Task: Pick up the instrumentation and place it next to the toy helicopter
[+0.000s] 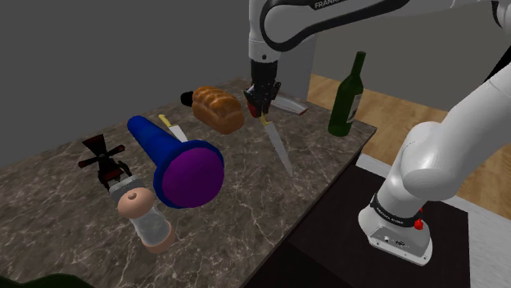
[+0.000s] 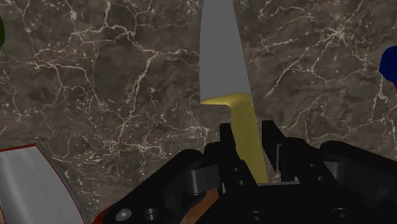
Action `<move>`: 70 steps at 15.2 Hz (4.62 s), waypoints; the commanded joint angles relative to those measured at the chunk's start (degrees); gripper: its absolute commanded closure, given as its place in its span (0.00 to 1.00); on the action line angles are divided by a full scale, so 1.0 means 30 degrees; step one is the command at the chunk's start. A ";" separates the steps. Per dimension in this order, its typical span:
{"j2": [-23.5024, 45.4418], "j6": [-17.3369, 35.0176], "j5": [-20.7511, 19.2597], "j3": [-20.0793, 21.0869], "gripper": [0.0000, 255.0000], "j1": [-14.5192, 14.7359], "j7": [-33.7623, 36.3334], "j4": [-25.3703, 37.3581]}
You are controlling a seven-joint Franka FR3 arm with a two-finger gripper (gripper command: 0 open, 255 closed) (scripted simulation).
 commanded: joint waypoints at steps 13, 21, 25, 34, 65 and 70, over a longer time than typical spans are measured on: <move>1.0286 -0.1818 -0.1351 0.1262 1.00 0.1028 0.2709 1.2101; 1.3523 -0.1975 -0.1883 0.1317 1.00 0.1577 0.3263 1.5472; 1.3565 -0.0969 -0.1891 0.1304 1.00 0.1551 0.3254 1.4507; 1.3927 0.1170 -0.1953 0.1263 1.00 0.1526 0.3254 1.2725; 1.4011 0.1807 -0.1963 0.1240 0.00 0.1478 0.3203 1.2170; 1.4011 0.1807 -0.1963 0.1240 0.00 0.1478 0.3203 1.2170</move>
